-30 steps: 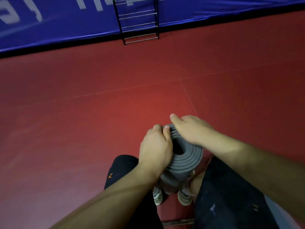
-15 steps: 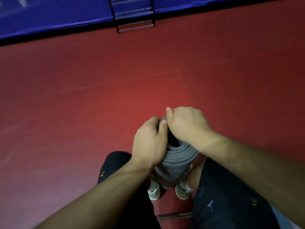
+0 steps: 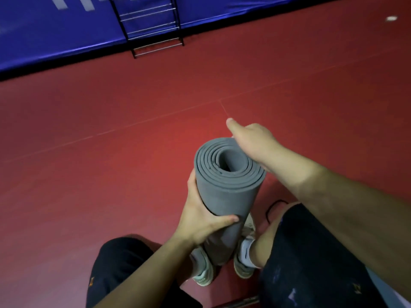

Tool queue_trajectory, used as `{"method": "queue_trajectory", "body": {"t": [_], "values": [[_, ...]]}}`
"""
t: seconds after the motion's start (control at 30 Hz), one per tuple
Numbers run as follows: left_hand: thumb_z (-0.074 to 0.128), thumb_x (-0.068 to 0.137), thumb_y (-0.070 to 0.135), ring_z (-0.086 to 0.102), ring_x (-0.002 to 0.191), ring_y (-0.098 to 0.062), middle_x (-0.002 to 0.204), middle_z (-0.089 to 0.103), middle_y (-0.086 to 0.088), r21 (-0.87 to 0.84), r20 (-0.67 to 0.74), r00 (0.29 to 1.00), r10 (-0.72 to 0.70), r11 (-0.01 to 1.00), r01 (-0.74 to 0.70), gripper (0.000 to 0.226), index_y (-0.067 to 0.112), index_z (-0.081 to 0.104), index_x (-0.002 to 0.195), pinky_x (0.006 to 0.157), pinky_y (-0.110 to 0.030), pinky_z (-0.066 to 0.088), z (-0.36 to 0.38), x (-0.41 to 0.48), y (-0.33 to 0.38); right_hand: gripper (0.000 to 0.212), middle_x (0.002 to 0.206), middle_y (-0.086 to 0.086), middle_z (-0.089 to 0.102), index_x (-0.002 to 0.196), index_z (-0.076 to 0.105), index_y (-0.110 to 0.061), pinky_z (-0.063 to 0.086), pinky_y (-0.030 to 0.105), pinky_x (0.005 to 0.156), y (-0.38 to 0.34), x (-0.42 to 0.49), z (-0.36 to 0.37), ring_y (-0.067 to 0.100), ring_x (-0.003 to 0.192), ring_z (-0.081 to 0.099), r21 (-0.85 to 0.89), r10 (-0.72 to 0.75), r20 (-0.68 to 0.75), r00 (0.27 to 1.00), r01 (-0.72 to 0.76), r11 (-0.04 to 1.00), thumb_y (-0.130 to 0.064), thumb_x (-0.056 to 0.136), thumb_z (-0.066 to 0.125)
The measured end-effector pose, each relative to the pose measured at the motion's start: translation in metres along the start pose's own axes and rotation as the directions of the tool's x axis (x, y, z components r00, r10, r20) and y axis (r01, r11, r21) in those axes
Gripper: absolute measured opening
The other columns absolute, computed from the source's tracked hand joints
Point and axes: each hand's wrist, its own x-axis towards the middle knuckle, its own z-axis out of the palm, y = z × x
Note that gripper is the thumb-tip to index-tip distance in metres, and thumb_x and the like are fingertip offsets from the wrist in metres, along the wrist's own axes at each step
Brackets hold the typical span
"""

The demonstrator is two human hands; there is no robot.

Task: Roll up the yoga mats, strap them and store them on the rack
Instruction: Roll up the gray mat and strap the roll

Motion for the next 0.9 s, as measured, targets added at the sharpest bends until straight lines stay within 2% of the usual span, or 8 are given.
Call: {"method": "queue_trajectory", "body": {"t": [0.1,0.17,0.37,0.5,0.6,0.7,0.77,0.9], "values": [[0.096,0.047,0.04,0.038,0.137,0.001,0.147,0.039,0.019,0.015,-0.009,0.999,0.033,0.999,-0.033,0.129,0.029,0.018,0.149,0.112,-0.023,0.037,0.007,0.022,0.002,0.083,0.098,0.01,0.073,0.096,0.074,-0.012,0.052,0.039,0.092,0.007,0.017,-0.012,0.027,0.091,0.069,0.254,0.082,0.077,0.994,-0.099,0.962,-0.081,0.07,0.037],[0.096,0.047,0.038,0.039,0.135,0.004,0.144,0.04,0.023,0.023,-0.026,0.999,0.041,0.999,-0.041,0.124,0.033,0.021,0.146,0.108,-0.018,0.038,0.013,0.037,0.004,0.07,0.087,0.012,0.074,0.088,0.074,-0.01,0.055,0.033,0.079,0.014,0.025,-0.017,0.023,0.077,0.071,0.466,0.069,0.145,0.987,-0.129,0.875,-0.071,0.088,0.04],[0.093,0.046,0.044,0.043,0.13,0.006,0.141,0.042,0.021,0.053,-0.072,0.993,0.093,0.995,-0.089,0.117,0.04,0.024,0.14,0.105,-0.022,0.04,0.035,0.088,0.005,0.068,0.098,0.014,0.072,0.105,0.067,-0.005,0.051,0.032,0.088,0.077,0.052,-0.021,0.025,0.092,0.068,0.876,0.111,0.247,0.963,-0.27,0.4,-0.056,0.102,0.022],[0.091,0.048,0.046,0.044,0.129,0.003,0.14,0.043,0.017,0.103,-0.056,0.993,0.1,0.99,-0.094,0.113,0.04,0.025,0.139,0.108,-0.03,0.042,0.066,0.125,0.007,0.047,0.109,0.008,0.062,0.104,0.062,-0.016,0.039,0.034,0.089,0.181,0.067,-0.005,0.025,0.102,0.057,0.66,0.405,0.288,0.868,-0.486,0.572,-0.05,0.103,0.029],[0.092,0.047,0.049,0.046,0.13,-0.003,0.141,0.044,0.014,0.151,0.002,0.995,0.102,0.983,-0.101,0.115,0.036,0.027,0.141,0.109,-0.038,0.043,0.096,0.153,0.007,0.041,0.12,0.013,0.062,0.124,0.06,-0.003,0.042,0.032,0.07,0.268,0.058,0.013,0.026,0.099,0.056,0.452,0.574,0.271,0.773,-0.629,0.633,-0.035,0.103,0.043],[0.09,0.046,0.051,0.046,0.128,-0.004,0.138,0.044,0.015,0.176,0.035,0.995,0.089,0.98,-0.094,0.113,0.039,0.028,0.14,0.108,-0.038,0.044,0.123,0.179,0.003,0.016,0.095,0.014,0.061,0.1,0.067,-0.008,0.039,0.028,0.058,0.329,0.048,0.034,0.024,0.078,0.055,0.254,0.598,0.177,0.781,-0.624,0.739,-0.021,0.097,0.058],[0.089,0.046,0.054,0.046,0.128,-0.005,0.137,0.044,0.015,0.19,0.054,0.995,0.084,0.977,-0.092,0.113,0.038,0.029,0.14,0.107,-0.039,0.044,0.136,0.198,-0.001,0.02,0.083,0.012,0.056,0.078,0.06,-0.014,0.039,0.029,0.061,0.355,0.046,0.047,0.026,0.077,0.056,0.091,0.58,0.2,0.79,-0.604,0.792,-0.022,0.096,0.058],[0.089,0.045,0.055,0.047,0.127,-0.005,0.136,0.046,0.015,0.2,0.066,0.995,0.072,0.976,-0.084,0.115,0.036,0.029,0.142,0.108,-0.038,0.043,0.15,0.228,-0.012,0.023,0.1,0.016,0.062,0.086,0.064,-0.012,0.041,0.032,0.073,0.391,0.056,0.07,0.022,0.091,0.053,-0.039,0.619,0.299,0.727,-0.638,0.769,-0.022,0.101,0.049]]}}
